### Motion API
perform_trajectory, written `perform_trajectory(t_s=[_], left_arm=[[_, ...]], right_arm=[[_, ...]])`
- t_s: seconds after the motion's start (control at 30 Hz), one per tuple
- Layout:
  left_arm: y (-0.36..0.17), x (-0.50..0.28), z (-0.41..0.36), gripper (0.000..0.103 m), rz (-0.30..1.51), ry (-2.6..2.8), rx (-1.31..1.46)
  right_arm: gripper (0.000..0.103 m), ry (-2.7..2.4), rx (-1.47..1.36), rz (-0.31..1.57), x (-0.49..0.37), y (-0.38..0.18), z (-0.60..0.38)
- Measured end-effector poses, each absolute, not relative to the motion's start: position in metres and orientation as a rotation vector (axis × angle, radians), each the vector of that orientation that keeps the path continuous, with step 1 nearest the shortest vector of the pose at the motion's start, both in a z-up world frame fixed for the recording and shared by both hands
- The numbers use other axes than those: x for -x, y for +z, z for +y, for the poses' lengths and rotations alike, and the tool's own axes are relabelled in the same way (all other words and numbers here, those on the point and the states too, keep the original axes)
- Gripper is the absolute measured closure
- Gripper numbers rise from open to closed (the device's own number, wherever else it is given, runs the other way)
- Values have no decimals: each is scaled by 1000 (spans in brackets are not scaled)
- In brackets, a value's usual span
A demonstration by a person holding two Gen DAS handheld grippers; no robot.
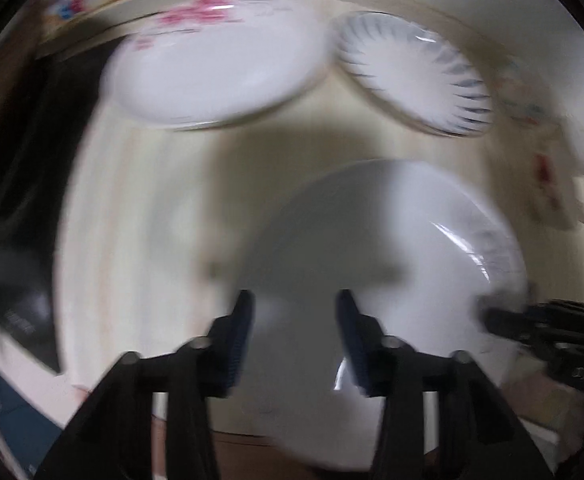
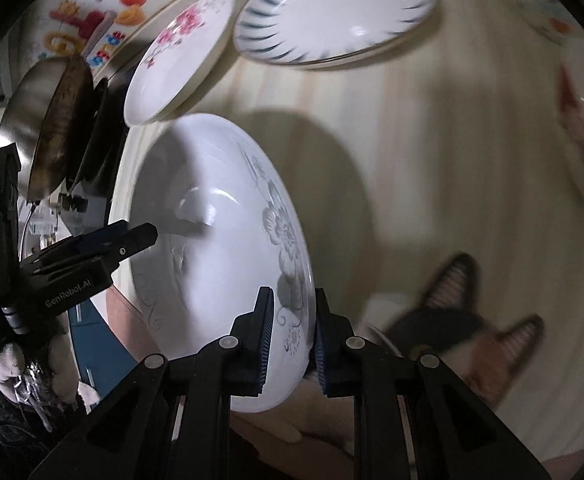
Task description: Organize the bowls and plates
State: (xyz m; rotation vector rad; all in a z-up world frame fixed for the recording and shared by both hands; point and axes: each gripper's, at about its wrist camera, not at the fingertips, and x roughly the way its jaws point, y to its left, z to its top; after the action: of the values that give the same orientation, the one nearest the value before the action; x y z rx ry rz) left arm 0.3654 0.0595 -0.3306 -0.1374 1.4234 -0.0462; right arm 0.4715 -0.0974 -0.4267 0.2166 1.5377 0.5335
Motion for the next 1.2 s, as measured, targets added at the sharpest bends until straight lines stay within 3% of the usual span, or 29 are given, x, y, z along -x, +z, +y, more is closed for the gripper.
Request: perform_trajectory(t_s=[0.3, 0.57, 0.63, 0.67, 0.7, 0.87, 1.2], left_arm=[[-301, -353, 17, 66, 1400, -90, 36], [-286, -366, 89, 66, 1351, 62, 152], [-278, -374, 115, 64, 1327, 125, 199], [-277, -379, 131, 64, 1314, 166, 227], [-278, -385, 141, 64, 1308, 188, 247], [-306, -422, 180, 64, 1315, 296, 331], [-356, -460, 211, 63, 1361, 357, 452]], right_arm=[[86, 508, -201, 1543, -458, -419, -119], [85, 458, -315, 1507, -476, -392, -154], [79, 495, -354, 1467, -490, -369, -160], [68, 510, -353, 1449, -499, -360, -157], [60, 536, -354, 1421, -510, -348, -152], [58, 655, -277, 1294, -581, -320, -98], [58, 725, 15, 1332, -714, -375, 42]])
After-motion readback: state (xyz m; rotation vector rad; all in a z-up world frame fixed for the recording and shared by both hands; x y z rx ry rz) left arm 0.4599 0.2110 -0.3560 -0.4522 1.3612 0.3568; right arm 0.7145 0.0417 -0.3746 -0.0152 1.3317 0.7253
